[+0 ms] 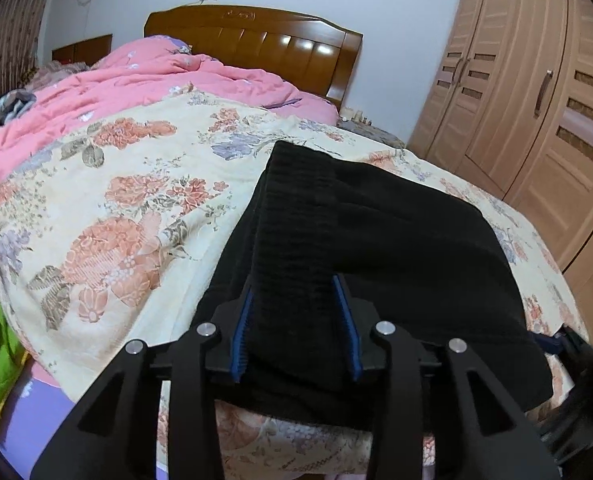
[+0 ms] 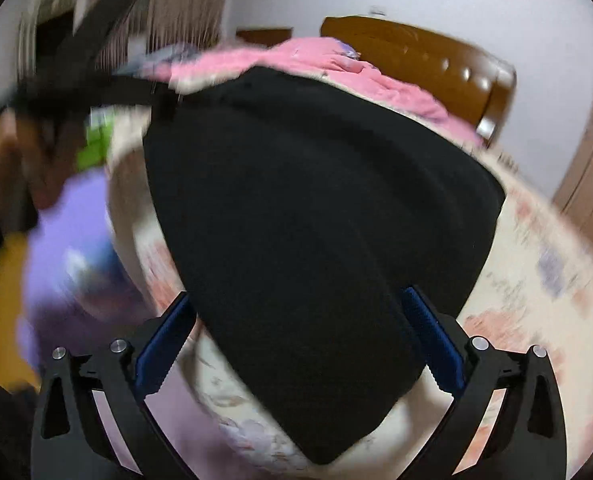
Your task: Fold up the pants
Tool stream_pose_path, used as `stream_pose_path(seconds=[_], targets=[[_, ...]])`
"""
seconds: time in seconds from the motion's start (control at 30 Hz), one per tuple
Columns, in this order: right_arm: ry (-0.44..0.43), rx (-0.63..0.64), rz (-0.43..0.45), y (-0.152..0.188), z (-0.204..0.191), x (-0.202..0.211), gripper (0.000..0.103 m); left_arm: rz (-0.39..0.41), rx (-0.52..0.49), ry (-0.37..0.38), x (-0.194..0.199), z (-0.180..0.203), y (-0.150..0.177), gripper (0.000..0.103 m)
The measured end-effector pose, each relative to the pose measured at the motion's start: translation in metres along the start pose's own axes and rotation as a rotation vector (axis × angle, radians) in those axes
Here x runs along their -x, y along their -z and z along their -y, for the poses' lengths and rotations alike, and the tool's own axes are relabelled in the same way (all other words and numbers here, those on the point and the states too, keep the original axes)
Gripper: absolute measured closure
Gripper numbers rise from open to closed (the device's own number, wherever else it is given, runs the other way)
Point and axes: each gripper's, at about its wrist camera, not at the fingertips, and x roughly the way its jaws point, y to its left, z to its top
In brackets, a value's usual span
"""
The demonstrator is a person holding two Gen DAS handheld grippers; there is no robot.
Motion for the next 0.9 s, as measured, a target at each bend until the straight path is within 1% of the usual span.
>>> stream_pose_path(seconds=[0.07,0.17,0.2,0.23,0.27,0.3,0.33,0.37,0.4,0.43,0.47,0.5,0.53,0.57,0.6,0.63,0.67,0.7,0.73,0.77,0.8,0.83,0.87,0.9], targets=[[-0.017,-0.024,0.003,-0.001,0.004,0.001,0.004,-0.004,0.02,0.014,-0.001,-0.003,0.0,0.064],[-0.066,-0.049,0.005,0.0,0.013,0.006,0.004,-0.016,0.035,0.007,-0.002,-0.003,-0.001,0.063],[-0.076,-0.051,0.002,-0.001,0.015,0.008,0.004,-0.025,0.055,0.005,-0.001,-0.004,-0.002,0.063],[-0.102,-0.067,0.005,-0.004,0.02,0.014,0.004,-0.033,0.067,-0.002,0.001,-0.003,-0.003,0.059],[-0.143,-0.101,0.022,-0.006,0.025,0.02,0.004,-0.042,0.076,-0.023,0.004,-0.002,-0.006,0.055],[-0.227,-0.176,0.07,-0.008,0.041,0.03,0.004,-0.041,0.071,-0.072,0.01,0.003,-0.009,0.034],[-0.285,-0.24,0.117,-0.01,0.055,0.037,0.004,0.007,0.034,-0.167,0.024,0.012,-0.015,0.023],[-0.327,-0.306,0.163,-0.011,0.07,0.043,0.004,0.067,0.001,-0.214,0.036,0.021,-0.02,0.021],[-0.34,-0.383,0.209,-0.011,0.087,0.049,0.004,0.119,-0.03,-0.204,0.05,0.032,-0.029,0.019],[-0.324,-0.422,0.226,-0.012,0.099,0.05,0.004,0.132,-0.044,-0.164,0.056,0.039,-0.036,0.017],[-0.288,-0.448,0.229,-0.015,0.11,0.048,0.004,0.136,-0.067,-0.119,0.059,0.049,-0.043,0.017],[-0.233,-0.467,0.222,-0.019,0.121,0.044,0.004,0.133,-0.104,-0.084,0.057,0.059,-0.05,0.014],[-0.193,-0.481,0.215,-0.022,0.128,0.04,0.004,0.119,-0.162,-0.054,0.05,0.073,-0.057,0.012],[-0.166,-0.494,0.204,-0.026,0.135,0.035,0.009,0.087,-0.217,-0.026,0.037,0.085,-0.062,0.012],[-0.15,-0.504,0.194,-0.029,0.139,0.031,0.02,0.05,-0.252,-0.001,0.022,0.093,-0.066,0.011],[-0.138,-0.513,0.183,-0.032,0.143,0.026,0.026,0.001,-0.286,0.007,0.002,0.098,-0.069,0.011],[-0.131,-0.518,0.174,-0.036,0.147,0.022,0.031,-0.038,-0.314,-0.014,-0.015,0.1,-0.07,0.012],[-0.138,-0.516,0.168,-0.041,0.15,0.016,0.036,-0.081,-0.357,-0.063,-0.037,0.1,-0.069,0.012],[-0.147,-0.51,0.165,-0.046,0.15,0.011,0.041,-0.106,-0.383,-0.095,-0.051,0.097,-0.066,0.011],[-0.153,-0.506,0.161,-0.052,0.151,0.004,0.042,-0.14,-0.407,-0.141,-0.068,0.09,-0.061,0.011],[-0.16,-0.504,0.155,-0.058,0.152,-0.003,0.043,-0.197,-0.409,-0.174,-0.087,0.077,-0.054,0.01],[-0.161,-0.505,0.15,-0.064,0.153,-0.011,0.043,-0.224,-0.368,-0.134,-0.095,0.068,-0.05,0.01],[-0.166,-0.505,0.142,-0.069,0.155,-0.018,0.043,-0.198,-0.299,-0.08,-0.09,0.056,-0.051,0.01],[-0.173,-0.502,0.133,-0.072,0.155,-0.027,0.043,-0.206,-0.249,-0.06,-0.087,0.048,-0.051,0.009]])
